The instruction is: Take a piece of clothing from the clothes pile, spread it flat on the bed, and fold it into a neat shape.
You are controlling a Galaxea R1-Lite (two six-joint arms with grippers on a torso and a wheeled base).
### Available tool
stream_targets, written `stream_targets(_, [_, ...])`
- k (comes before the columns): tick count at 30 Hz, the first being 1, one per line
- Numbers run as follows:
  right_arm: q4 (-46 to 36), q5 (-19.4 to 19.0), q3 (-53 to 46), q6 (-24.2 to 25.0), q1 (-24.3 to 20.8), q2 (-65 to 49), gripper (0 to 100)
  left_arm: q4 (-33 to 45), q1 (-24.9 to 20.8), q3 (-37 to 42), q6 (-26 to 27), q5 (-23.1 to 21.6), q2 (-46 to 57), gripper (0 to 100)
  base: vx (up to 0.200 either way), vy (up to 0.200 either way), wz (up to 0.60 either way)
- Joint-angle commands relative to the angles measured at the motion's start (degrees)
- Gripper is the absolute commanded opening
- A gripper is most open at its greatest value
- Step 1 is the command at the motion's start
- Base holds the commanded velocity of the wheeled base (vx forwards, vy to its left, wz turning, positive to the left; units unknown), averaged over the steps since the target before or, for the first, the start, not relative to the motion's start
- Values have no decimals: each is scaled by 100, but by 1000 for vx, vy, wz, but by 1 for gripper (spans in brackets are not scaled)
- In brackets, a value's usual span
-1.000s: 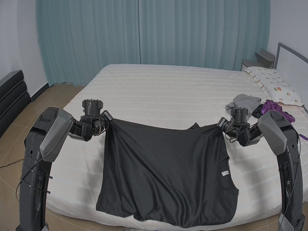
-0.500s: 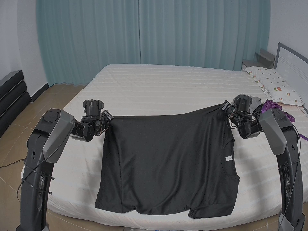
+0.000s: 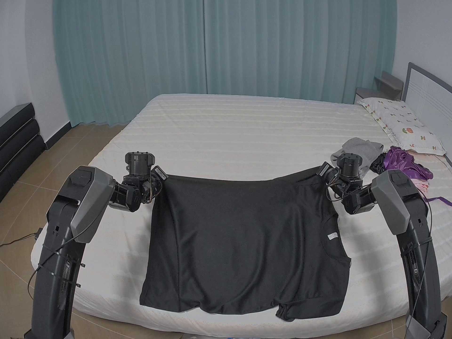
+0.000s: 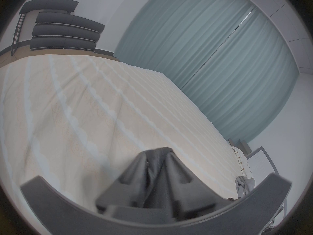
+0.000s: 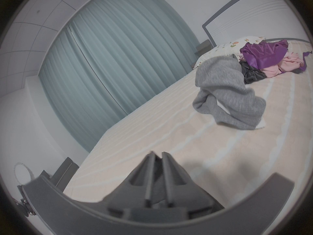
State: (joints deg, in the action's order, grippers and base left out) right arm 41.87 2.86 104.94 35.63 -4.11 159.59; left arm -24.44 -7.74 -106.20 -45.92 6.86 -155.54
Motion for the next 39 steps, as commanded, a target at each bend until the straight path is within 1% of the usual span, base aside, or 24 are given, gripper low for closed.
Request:
stream_targets(1, [-4,-5,-61,5,-46,143,100,18,-17,-85,-31,-1,-187,100,0,0,0])
stream_targets(4, [31,-23,-351,40,-46,20,100,45,-17,-49,-31,-1,-170,100,0,0,0])
stream_targets(6, [40,-67,-685,111,-2,-341,100,54,1,38,-31,-1,-99,100,0,0,0])
stream_targets(9, [40,-155,-1300,427,77,-912,100,54,45,355,-31,-18,199,100,0,0,0])
stream_targets(13, [58,-506,-2381,673,86,-1650,100,10,124,1058,-40,-150,771,100,0,0,0])
stream_targets(14, [58,-506,-2381,673,86,-1650,100,10,124,1058,-40,-150,771,100,0,0,0])
stream_targets(16, [189,-805,-3243,735,86,-2142,100,18,203,1269,-40,-256,1008,100,0,0,0])
stream_targets(19, [497,-954,-3840,743,68,-2415,100,54,238,1225,4,-264,1043,100,0,0,0])
stream_targets(22, [620,-981,-4086,735,33,-2476,100,106,220,1225,4,-379,1043,100,0,0,0])
stream_targets(23, [638,-972,-4157,735,15,-2485,100,326,185,1234,4,-581,1043,100,0,0,0])
stream_targets(24, [638,-972,-4183,743,7,-2485,100,467,176,1225,4,-651,1043,100,0,0,0])
stream_targets(30, [629,-1016,-4535,735,68,-2652,100,634,124,1497,-4,-739,1254,100,0,0,0])
stream_targets(33, [655,-1244,-5062,717,86,-2872,100,546,124,2315,-4,-1038,1773,100,0,0,0])
stream_targets(36, [778,-1332,-5554,726,103,-3118,100,546,124,3000,-48,-1266,2274,100,0,0,0])
stream_targets(37, [893,-1332,-5888,708,112,-3276,100,519,124,3422,-57,-1310,2573,100,0,0,0])
stream_targets(39, [919,-1332,-5985,699,112,-3329,100,502,124,3536,-57,-1319,2660,100,0,0,0])
